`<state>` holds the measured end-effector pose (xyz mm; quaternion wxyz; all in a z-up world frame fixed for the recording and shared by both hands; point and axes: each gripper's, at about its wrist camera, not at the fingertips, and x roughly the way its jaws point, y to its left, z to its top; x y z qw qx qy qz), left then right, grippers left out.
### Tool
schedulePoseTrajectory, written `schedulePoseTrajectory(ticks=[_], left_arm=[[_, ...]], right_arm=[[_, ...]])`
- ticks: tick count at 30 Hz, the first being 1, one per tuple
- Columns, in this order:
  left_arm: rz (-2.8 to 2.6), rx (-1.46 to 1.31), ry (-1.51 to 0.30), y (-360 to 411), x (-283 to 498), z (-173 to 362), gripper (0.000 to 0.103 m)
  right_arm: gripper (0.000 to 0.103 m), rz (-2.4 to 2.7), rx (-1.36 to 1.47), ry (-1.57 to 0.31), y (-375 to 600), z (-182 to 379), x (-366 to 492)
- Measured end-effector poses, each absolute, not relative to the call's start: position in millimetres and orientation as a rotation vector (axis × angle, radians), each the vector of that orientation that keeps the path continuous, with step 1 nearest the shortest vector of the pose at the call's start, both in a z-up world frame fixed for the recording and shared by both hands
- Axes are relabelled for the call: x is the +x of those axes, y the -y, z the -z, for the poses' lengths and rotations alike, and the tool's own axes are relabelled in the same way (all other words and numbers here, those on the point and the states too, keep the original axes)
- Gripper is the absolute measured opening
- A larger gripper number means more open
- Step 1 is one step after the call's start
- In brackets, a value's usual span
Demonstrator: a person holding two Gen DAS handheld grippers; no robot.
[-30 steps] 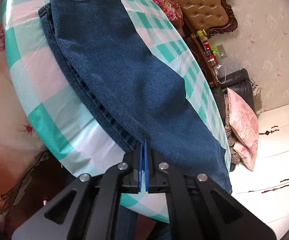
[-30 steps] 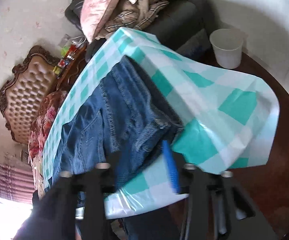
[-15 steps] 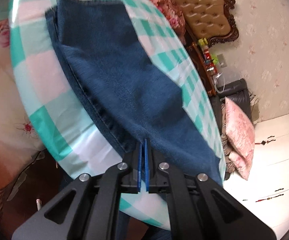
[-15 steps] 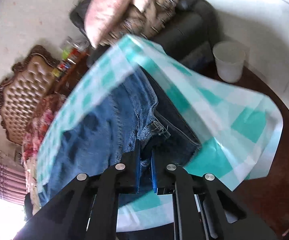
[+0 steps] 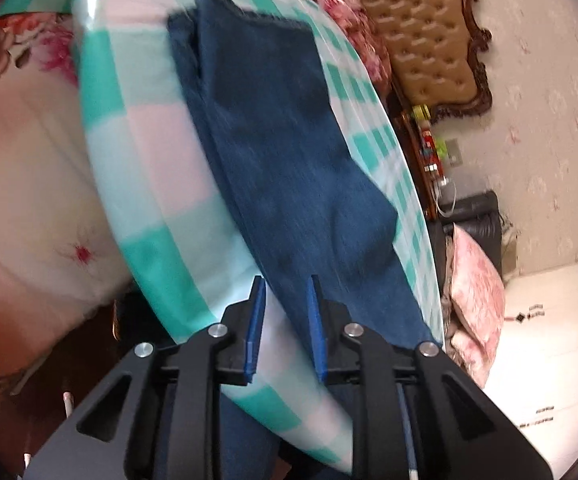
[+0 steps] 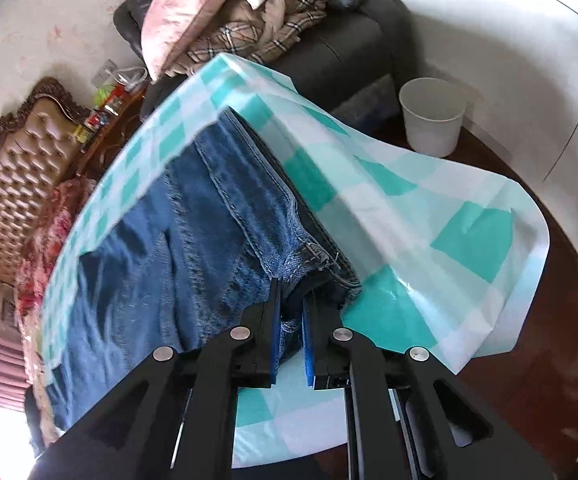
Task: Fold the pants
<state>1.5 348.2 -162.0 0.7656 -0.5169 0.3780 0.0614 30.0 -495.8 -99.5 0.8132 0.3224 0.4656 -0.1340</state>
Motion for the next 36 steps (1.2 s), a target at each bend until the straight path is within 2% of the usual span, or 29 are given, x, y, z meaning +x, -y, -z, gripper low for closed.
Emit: schedulePoseTrajectory(ticks=[6, 7, 9, 11, 13, 14, 15, 20, 22, 23, 24, 26, 28, 30, 32, 34, 35, 36], left_arm=[[-0.29, -1.095, -0.706, -416.6, 6.1, 145.6, 0.024], [-0.31, -1.081, -0.695, -429.7, 9.1, 141.6, 0.026], [-0.374, -1.026, -0.696, -459.1, 21.2, 132.8, 0.039], [-0.395, -1.002, -0.736, -478.6, 34.6, 132.1, 0.043], [-0.418, -0.969, -0.78, -490.9, 46.3, 133.7, 0.039], [-0.401, -0.954, -0.796, -496.0, 53.7, 134.1, 0.016], [-0.387, -0.94, -0.806, -496.7, 56.1, 132.3, 0.007], [-0.384, -0.927, -0.766, -491.0, 39.0, 114.7, 0.006], [-0.393, -0.965, -0.8, -494.4, 33.3, 130.9, 0.008], [-0.391, -0.996, -0.817, -496.1, 29.8, 141.2, 0.019], [-0.369, -1.027, -0.803, -496.8, 25.4, 145.9, 0.024], [-0.329, -1.052, -0.76, -494.9, 18.5, 145.0, 0.044], [-0.302, -1.037, -0.778, -488.5, 22.5, 145.3, 0.046], [-0.28, -1.023, -0.8, -483.0, 28.5, 145.1, 0.038], [-0.282, -0.955, -0.852, -477.0, 40.0, 144.3, 0.01], [-0.32, -0.908, -0.883, -475.7, 45.5, 145.6, 0.01], [-0.349, -0.888, -0.885, -473.7, 46.0, 142.0, 0.015], [-0.386, -0.85, -0.883, -471.4, 46.0, 136.6, 0.028]], right_arm=[[0.01, 0.324, 0.627, -1.011, 489.0, 104.2, 33.8], [0.01, 0.329, 0.621, -1.014, 488.5, 104.1, 34.8], [0.01, 0.336, 0.617, -1.018, 487.9, 104.3, 34.9], [0.01, 0.346, 0.613, -1.021, 487.0, 104.2, 35.5], [0.01, 0.356, 0.608, -1.022, 485.7, 103.8, 36.0], [0.01, 0.359, 0.606, -1.023, 485.1, 103.9, 37.1], [0.01, 0.363, 0.606, -1.025, 484.5, 103.5, 37.6], [0.009, 0.363, 0.618, -0.976, 485.1, 83.6, 35.7], [0.009, 0.365, 0.61, -0.972, 485.4, 80.0, 38.6], [0.009, 0.369, 0.605, -0.98, 486.0, 81.1, 41.7], [0.009, 0.371, 0.605, -0.986, 486.4, 82.5, 43.5], [0.009, 0.376, 0.595, -0.995, 485.2, 83.5, 45.2], [0.009, 0.381, 0.591, -0.999, 484.7, 84.8, 44.9], [0.009, 0.387, 0.596, -1.004, 485.4, 87.8, 43.5], [0.009, 0.394, 0.598, -1.01, 486.1, 91.6, 42.5], [0.009, 0.404, 0.598, -1.018, 487.5, 96.9, 41.5], [0.009, 0.409, 0.602, -1.02, 488.3, 98.6, 41.0], [0.009, 0.417, 0.608, -1.02, 489.9, 100.1, 39.7]])
